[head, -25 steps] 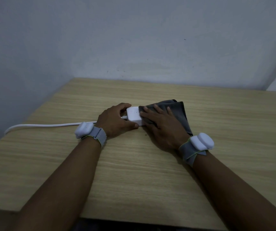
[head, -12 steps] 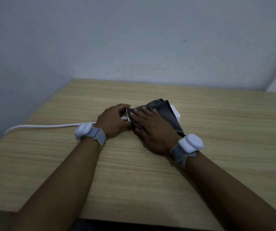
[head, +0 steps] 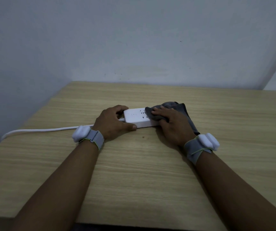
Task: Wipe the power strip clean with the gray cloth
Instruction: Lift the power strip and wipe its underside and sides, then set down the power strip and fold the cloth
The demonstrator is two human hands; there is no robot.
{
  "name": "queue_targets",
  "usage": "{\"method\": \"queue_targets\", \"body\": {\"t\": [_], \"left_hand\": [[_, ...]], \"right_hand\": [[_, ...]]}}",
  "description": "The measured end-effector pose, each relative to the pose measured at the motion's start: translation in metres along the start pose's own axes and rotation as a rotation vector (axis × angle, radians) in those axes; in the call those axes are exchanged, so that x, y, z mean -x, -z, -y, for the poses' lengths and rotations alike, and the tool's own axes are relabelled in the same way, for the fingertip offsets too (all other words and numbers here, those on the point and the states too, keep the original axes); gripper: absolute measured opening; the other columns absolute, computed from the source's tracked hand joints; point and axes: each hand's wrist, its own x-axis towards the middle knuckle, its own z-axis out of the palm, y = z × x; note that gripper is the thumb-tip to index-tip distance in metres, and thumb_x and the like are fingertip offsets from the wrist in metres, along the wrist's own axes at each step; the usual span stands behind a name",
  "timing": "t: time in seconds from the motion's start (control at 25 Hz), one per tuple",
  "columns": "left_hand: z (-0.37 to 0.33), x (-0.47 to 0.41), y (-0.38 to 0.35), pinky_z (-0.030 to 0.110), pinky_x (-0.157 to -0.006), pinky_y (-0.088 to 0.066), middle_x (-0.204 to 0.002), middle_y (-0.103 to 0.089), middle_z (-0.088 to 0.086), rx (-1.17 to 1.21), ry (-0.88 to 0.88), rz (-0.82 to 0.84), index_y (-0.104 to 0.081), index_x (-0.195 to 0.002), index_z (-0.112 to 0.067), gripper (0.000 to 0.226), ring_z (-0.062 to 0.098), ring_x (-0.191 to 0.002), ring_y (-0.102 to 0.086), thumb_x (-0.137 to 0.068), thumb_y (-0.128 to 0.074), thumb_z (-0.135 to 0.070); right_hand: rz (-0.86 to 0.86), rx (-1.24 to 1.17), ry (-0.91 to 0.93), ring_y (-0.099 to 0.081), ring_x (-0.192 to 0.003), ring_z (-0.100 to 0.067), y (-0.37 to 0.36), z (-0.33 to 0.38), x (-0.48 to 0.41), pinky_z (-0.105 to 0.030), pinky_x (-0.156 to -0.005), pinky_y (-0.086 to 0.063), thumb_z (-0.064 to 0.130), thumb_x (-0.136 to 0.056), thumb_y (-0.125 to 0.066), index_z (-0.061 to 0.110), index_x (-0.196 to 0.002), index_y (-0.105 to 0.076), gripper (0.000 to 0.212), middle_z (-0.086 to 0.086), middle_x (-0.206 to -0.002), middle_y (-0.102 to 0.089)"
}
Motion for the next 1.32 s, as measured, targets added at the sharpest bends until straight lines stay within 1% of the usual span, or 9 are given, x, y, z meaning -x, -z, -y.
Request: {"method": "queue_targets", "body": {"t": [0.08,0.12,0.24,0.36,0.52,0.68,0.76,1.0,1.32], "left_hand": [[0.000,-0.001,0.001,0.019,-0.078,-0.046,-0.114,-0.066,-0.012,0.061,0.006,-0.033,-0.062,-0.120,-0.031,0.080,0.004,-0.102,-0.060,-0.047,-0.088,-0.050],[-0.001,-0.002,0.000,0.017,-0.075,-0.045,-0.111,-0.067,-0.011,0.087,0.009,-0.056,-0.063,-0.119,-0.029,0.079,0.004,-0.100,-0.061,-0.046,-0.088,-0.049],[0.002,-0.010,0.000,0.014,-0.072,-0.043,-0.112,-0.068,-0.006,0.161,0.005,-0.119,-0.064,-0.123,-0.024,0.081,0.009,-0.102,-0.062,-0.048,-0.091,-0.040],[0.006,-0.033,0.005,0.014,-0.078,-0.042,-0.121,-0.066,-0.001,0.158,-0.009,-0.127,-0.060,-0.128,-0.019,0.081,0.013,-0.108,-0.061,-0.054,-0.092,-0.030],[0.009,-0.084,0.024,0.022,-0.082,-0.042,-0.127,-0.063,-0.001,0.095,-0.050,-0.122,-0.057,-0.132,-0.018,0.086,0.013,-0.109,-0.060,-0.054,-0.092,-0.031],[0.013,-0.135,0.021,0.021,-0.082,-0.041,-0.128,-0.061,-0.002,0.091,-0.073,-0.107,-0.054,-0.133,-0.019,0.087,0.013,-0.109,-0.059,-0.056,-0.091,-0.031],[0.019,-0.159,0.017,0.023,-0.085,-0.042,-0.128,-0.061,-0.001,0.088,-0.068,-0.104,-0.053,-0.134,-0.018,0.087,0.013,-0.110,-0.059,-0.057,-0.091,-0.028],[0.041,-0.211,0.014,0.031,-0.101,-0.043,-0.139,-0.055,0.003,0.027,-0.031,-0.014,-0.049,-0.139,-0.016,0.088,0.019,-0.125,-0.053,-0.061,-0.090,-0.023],[0.063,-0.244,-0.007,0.024,-0.105,-0.034,-0.143,-0.051,0.004,-0.030,0.039,0.101,-0.046,-0.141,-0.013,0.083,0.017,-0.129,-0.049,-0.068,-0.085,-0.025]], "right_hand": [[-0.140,-0.115,-0.056,-0.050,-0.127,-0.014,0.003,-0.004,-0.002,-0.004,-0.103,-0.023,0.005,-0.086,-0.052,0.020,-0.123,-0.064,0.042,0.003,-0.131,-0.062],[-0.216,-0.178,-0.079,-0.054,-0.122,-0.013,0.006,-0.007,-0.003,-0.003,-0.100,-0.027,0.003,-0.085,-0.053,0.020,-0.121,-0.066,0.041,0.002,-0.127,-0.064],[-0.392,-0.313,-0.107,-0.058,-0.114,-0.007,0.017,-0.012,-0.009,-0.013,-0.099,-0.038,0.004,-0.086,-0.052,0.023,-0.118,-0.068,0.040,0.006,-0.121,-0.067],[-0.454,-0.341,-0.103,-0.060,-0.101,-0.003,0.027,-0.020,-0.024,-0.012,-0.090,-0.042,0.006,-0.089,-0.050,0.028,-0.114,-0.069,0.038,0.008,-0.109,-0.069],[-0.463,-0.308,-0.152,-0.060,-0.095,-0.008,0.029,-0.032,-0.061,-0.004,-0.081,-0.039,0.008,-0.089,-0.051,0.020,-0.110,-0.070,0.031,0.003,-0.104,-0.070],[-0.509,-0.334,-0.182,-0.054,-0.072,0.004,0.022,-0.044,-0.096,0.000,-0.065,-0.036,0.010,-0.088,-0.049,0.036,-0.093,-0.066,0.031,0.016,-0.077,-0.065],[-0.549,-0.331,-0.224,-0.052,-0.073,0.003,0.018,-0.054,-0.117,-0.005,-0.063,-0.036,0.012,-0.090,-0.049,0.035,-0.093,-0.065,0.028,0.016,-0.077,-0.063],[-0.586,-0.291,-0.307,-0.053,-0.090,-0.012,0.012,-0.094,-0.147,-0.017,-0.075,-0.035,0.013,-0.093,-0.049,0.019,-0.105,-0.067,0.023,0.007,-0.094,-0.062],[-0.548,-0.300,-0.292,-0.054,-0.084,-0.012,-0.006,-0.128,-0.150,-0.013,-0.069,-0.032,0.010,-0.092,-0.050,0.018,-0.104,-0.067,0.022,0.004,-0.090,-0.063]]}}
